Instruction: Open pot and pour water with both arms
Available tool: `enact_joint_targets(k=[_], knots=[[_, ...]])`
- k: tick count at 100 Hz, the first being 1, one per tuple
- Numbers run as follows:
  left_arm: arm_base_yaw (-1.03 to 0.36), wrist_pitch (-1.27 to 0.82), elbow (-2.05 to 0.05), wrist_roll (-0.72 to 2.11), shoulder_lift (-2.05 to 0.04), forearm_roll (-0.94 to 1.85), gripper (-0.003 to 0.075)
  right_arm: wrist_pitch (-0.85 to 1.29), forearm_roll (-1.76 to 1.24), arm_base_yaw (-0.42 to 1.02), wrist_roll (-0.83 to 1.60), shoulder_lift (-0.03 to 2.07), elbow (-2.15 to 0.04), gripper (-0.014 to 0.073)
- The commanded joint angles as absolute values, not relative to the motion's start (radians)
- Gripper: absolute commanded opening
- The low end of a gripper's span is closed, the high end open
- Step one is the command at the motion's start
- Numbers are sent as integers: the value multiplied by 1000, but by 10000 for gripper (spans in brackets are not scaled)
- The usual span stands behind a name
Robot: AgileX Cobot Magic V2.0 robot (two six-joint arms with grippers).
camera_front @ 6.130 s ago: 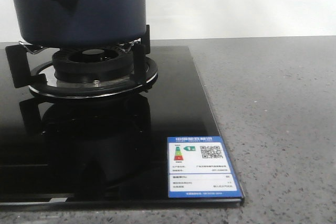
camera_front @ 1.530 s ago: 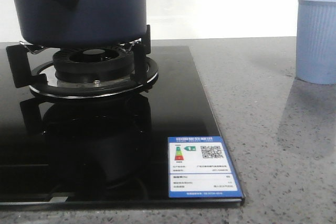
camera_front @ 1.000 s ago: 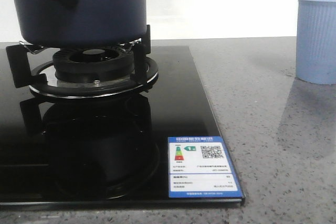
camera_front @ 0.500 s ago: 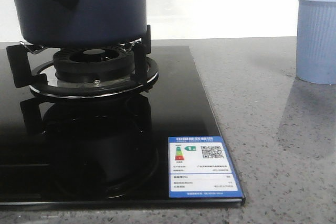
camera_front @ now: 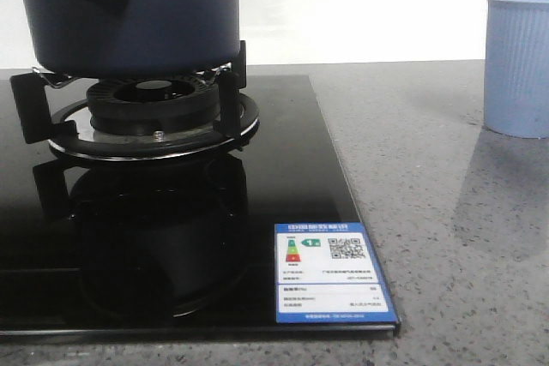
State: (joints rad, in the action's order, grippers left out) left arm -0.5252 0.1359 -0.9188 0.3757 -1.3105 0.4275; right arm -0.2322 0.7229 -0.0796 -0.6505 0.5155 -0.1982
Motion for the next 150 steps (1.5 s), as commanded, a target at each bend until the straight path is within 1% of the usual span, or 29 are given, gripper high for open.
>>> enact_joint_targets(k=[1,50,54,67,74,96,126,135,150], knots=[[-525,220,-955,372,-1281,424,362,-282,718,-87,-652,513,-223,589],[-525,208,-955,372,-1282,424,370,-282,718,-87,-652,513,-223,589],[-525,204,-955,372,-1282,424,393,-282,718,-87,-652,513,-223,589],[-525,179,-955,372,-1282,424,503,-282,718,-87,-652,513,-223,589],[-525,168,-955,372,-1282,424,521,-282,718,-87,-652,513,-223,589],[-525,168,-955,372,-1252,424,520,-282,718,-87,-652,513,-223,589],[-496,158,-955,372,-1088,423,519,-291,718,-87,-652,513,-223,589],[-457,132,-955,372,-1038,417,519,-342,718,-87,-652,513,-223,589],[-391,65,-955,372,-966,412,512,-486,721,-78,-652,513,-247,587]])
